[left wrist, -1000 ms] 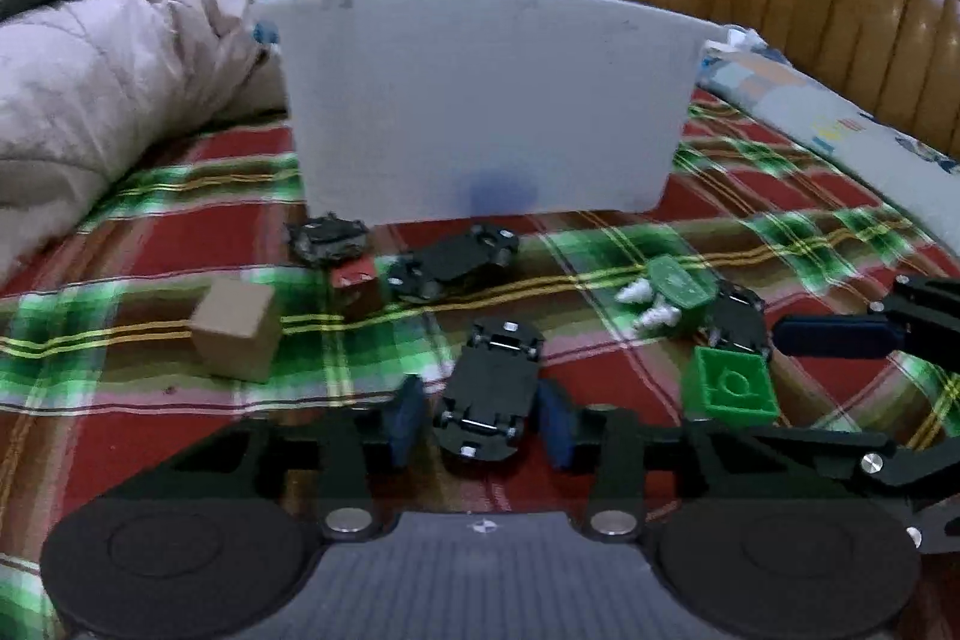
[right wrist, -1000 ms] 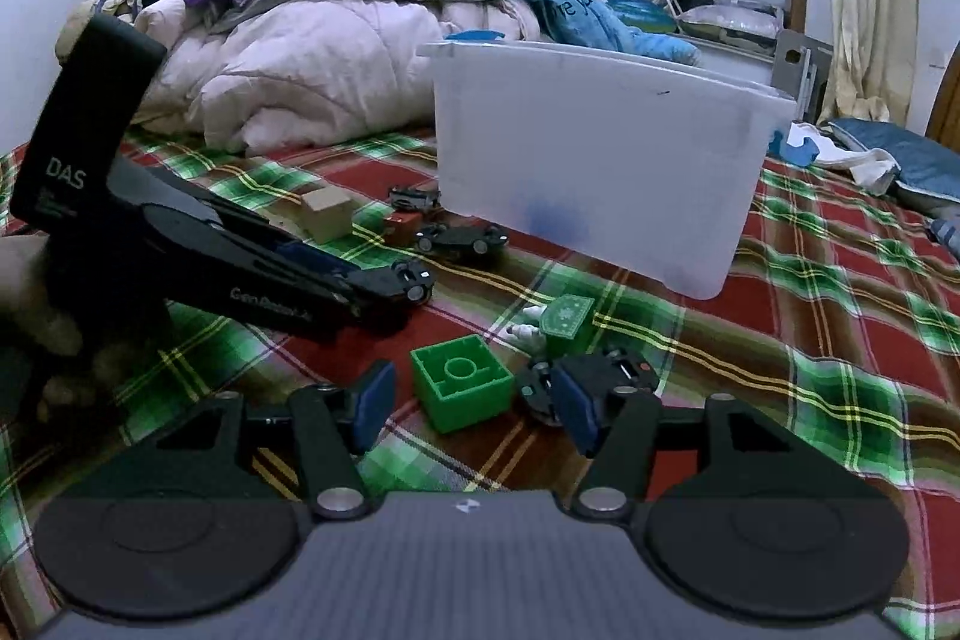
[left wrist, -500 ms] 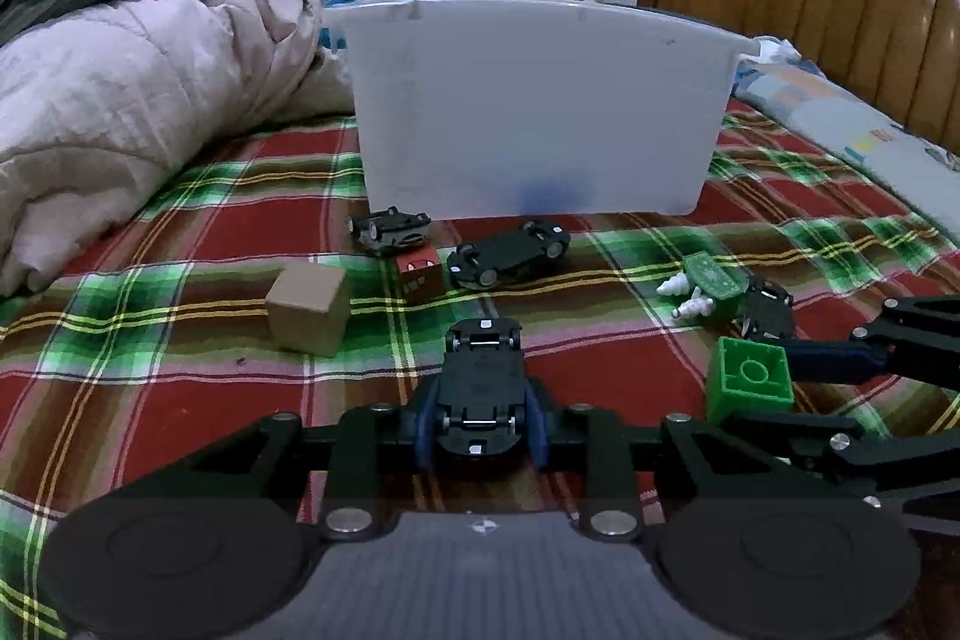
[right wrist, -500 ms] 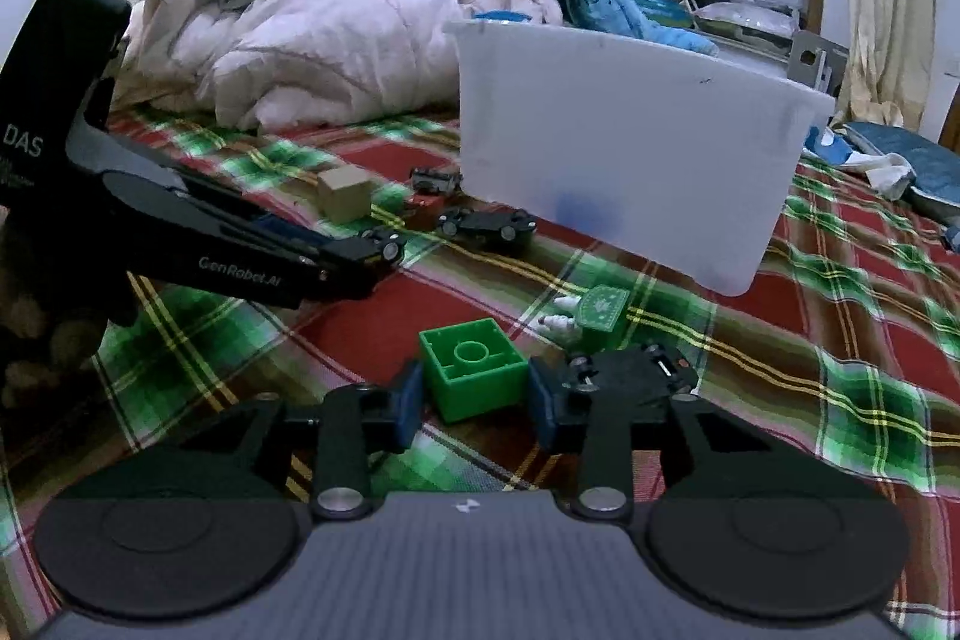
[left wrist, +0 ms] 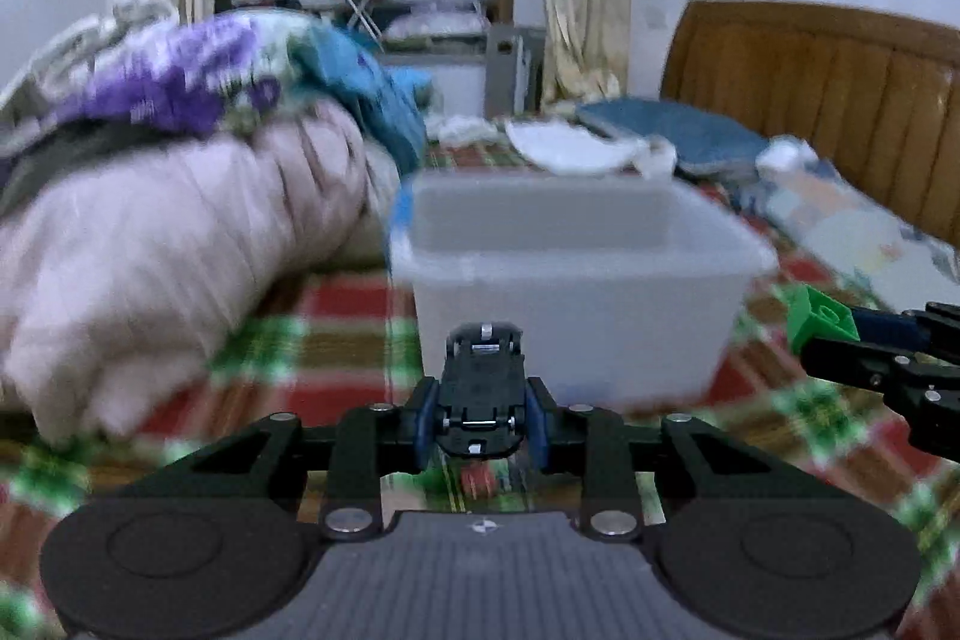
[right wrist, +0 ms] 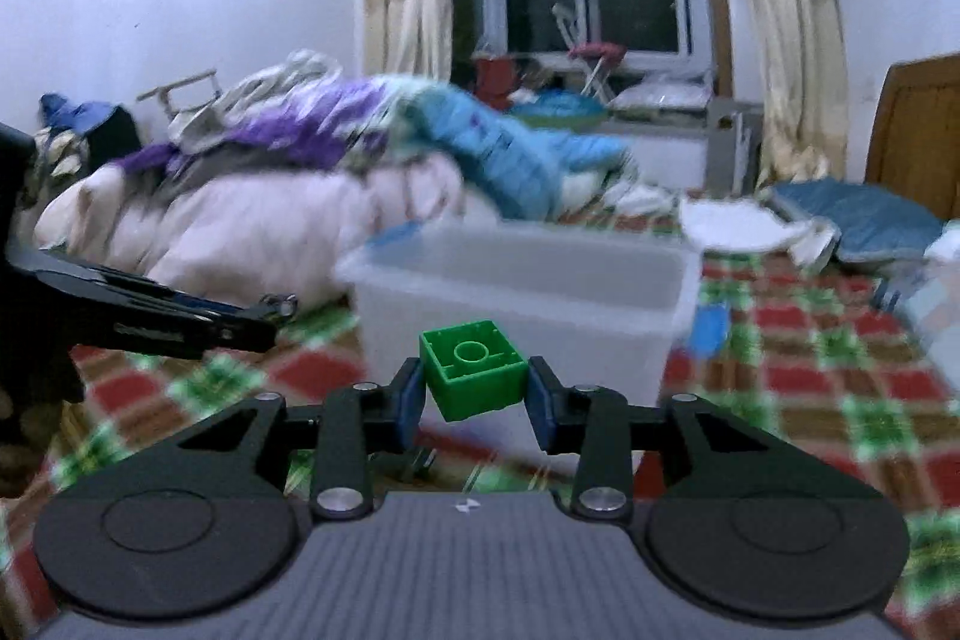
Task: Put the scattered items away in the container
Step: 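Carry green brick over the bin and open right tool while left tool drops black car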
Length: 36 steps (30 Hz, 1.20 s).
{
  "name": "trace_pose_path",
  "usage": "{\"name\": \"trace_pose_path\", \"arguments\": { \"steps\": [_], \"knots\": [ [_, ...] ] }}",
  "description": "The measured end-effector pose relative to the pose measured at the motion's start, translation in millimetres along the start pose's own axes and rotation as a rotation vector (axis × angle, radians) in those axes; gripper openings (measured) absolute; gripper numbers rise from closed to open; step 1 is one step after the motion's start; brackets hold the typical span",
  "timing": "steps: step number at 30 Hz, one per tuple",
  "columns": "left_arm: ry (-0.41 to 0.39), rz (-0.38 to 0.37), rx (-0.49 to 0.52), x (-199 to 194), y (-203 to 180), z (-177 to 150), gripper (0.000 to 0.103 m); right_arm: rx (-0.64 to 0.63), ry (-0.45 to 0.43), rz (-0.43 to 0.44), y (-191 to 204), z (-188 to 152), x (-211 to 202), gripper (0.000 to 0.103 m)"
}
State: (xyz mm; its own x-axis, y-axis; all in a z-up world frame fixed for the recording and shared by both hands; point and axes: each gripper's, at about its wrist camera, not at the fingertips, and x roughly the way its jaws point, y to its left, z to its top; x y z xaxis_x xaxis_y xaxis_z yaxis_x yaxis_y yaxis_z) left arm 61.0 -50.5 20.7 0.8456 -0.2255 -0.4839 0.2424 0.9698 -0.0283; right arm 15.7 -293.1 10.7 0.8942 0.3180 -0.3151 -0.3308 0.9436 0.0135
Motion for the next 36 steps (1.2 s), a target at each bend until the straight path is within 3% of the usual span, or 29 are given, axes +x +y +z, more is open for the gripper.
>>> {"name": "trace_pose_path", "arguments": {
  "steps": [5, 10, 13, 15, 16, 17, 18, 20, 24, 30, 31, 34, 36],
  "knots": [
    [-0.012, 0.001, 0.004, 33.7, -6.2, 48.2, 0.034, 0.013, -0.001, -0.055, -22.8, 35.1, 37.8, 0.040],
    [0.000, 0.011, 0.023, 72.5, -15.4, 68.8, 0.034, -0.002, 0.054, -0.082, -33.2, 43.1, 78.4, 0.040],
    [-0.028, 0.007, 0.017, 67.4, -11.6, 73.6, 0.034, -0.014, 0.046, -0.087, -33.6, 45.0, 84.9, 0.040],
    [-0.069, -0.001, 0.029, 47.5, -4.1, 61.4, 0.046, -0.005, 0.023, -0.070, -33.5, 40.6, 72.7, 0.040],
    [-0.077, -0.002, 0.051, 38.9, -1.1, 48.7, 0.066, 0.004, 0.009, -0.061, -32.4, 36.6, 64.9, 0.040],
    [-0.075, 0.002, 0.077, 32.0, 1.9, 32.5, 0.078, 0.011, 0.000, -0.052, -29.9, 32.8, 57.4, 0.040],
    [-0.068, 0.011, 0.101, 26.6, 5.7, 13.4, 0.078, 0.013, -0.007, -0.044, -26.5, 28.6, 50.9, 0.040],
    [-0.025, 0.033, 0.124, 23.3, 15.8, -24.3, 0.078, 0.020, -0.016, -0.024, -19.1, 19.8, 38.3, 0.040],
    [0.091, 0.062, 0.060, 35.5, 34.1, -75.8, 0.074, 0.040, -0.010, -0.004, -6.1, 2.2, 14.6, 0.040],
    [0.120, 0.093, 0.100, 58.0, 26.7, -98.2, 0.073, 0.047, 0.032, 0.019, 10.0, -11.0, 2.9, 0.040],
    [0.127, 0.096, 0.096, 63.6, 27.4, -99.3, 0.068, 0.043, 0.036, 0.020, 12.1, -11.4, 2.5, 0.040],
    [0.179, 0.088, 0.058, 82.4, 33.5, -101.5, 0.041, 0.042, 0.039, 0.024, 15.4, -10.3, 2.8, 0.040],
    [0.181, 0.085, 0.048, 87.1, 35.0, -100.0, 0.035, 0.041, 0.037, 0.024, 15.7, -9.2, 3.2, 0.040]
  ]
}}
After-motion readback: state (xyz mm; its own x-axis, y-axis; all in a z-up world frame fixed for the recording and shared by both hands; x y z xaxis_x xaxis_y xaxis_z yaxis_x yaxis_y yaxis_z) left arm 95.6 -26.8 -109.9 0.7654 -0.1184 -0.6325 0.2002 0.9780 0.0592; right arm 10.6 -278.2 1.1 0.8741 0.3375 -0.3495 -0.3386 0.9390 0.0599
